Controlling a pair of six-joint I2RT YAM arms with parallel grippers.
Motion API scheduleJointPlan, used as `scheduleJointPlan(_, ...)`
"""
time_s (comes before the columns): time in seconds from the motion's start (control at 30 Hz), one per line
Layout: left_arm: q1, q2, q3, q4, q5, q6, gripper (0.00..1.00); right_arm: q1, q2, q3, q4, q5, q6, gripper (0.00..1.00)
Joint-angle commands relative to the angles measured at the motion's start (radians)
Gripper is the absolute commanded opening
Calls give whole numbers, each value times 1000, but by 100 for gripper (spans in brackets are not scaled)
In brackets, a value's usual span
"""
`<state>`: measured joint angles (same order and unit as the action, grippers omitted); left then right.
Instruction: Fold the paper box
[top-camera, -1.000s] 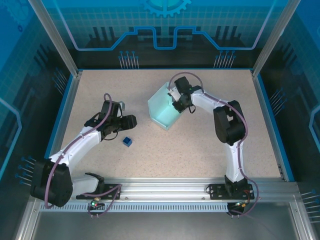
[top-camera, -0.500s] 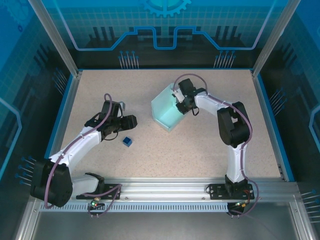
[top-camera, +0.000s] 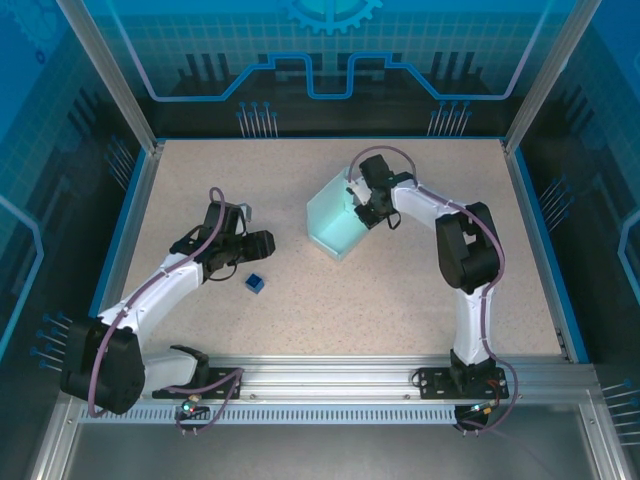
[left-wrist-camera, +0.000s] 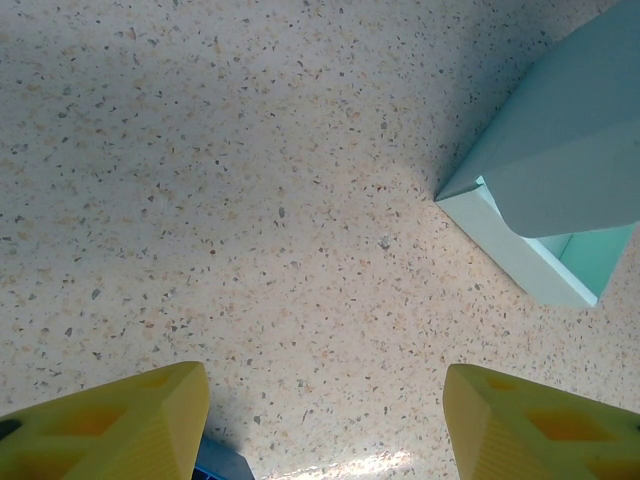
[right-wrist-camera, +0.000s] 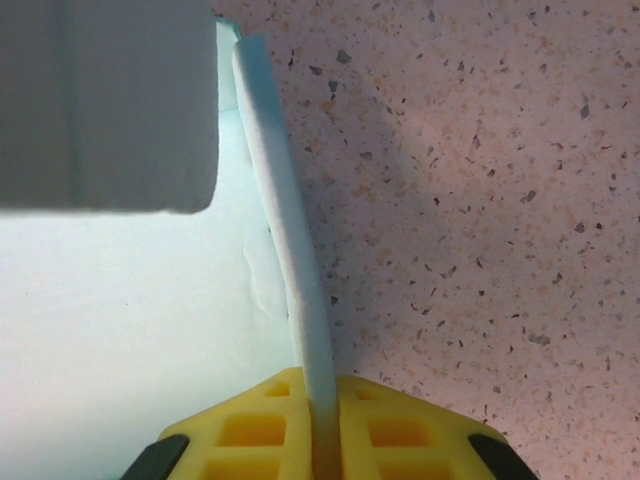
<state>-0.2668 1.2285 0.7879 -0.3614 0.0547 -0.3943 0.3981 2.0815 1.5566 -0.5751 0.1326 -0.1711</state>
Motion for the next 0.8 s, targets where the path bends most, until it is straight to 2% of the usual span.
scheduleJointPlan(0.0, -12, -17, -25, -25, -36, -12, 65, 9, 48, -21, -77, 113, 25, 12)
scheduleJointPlan(0.13, -14, -33, -47, -51, -74, -21, 65, -2, 1, -41, -63, 81, 65, 22)
scheduleJointPlan(0.3, -24, -84, -89, -85, -119, -47, 66, -22, -77, -75, -33, -49, 141, 42)
scheduleJointPlan(0.4, -42, -114, -107, -108, -143, -66, 68, -35, -111, -88, -17, -138, 176, 49)
scheduleJointPlan(0.63, -59, -134, -174, -121, -184, -110, 74, -72, -197, -153, 68, -348, 254, 60)
scheduleJointPlan(0.77, -82, -84, -174, -111, -177, -94, 75, -83, -237, -180, 96, -389, 275, 63)
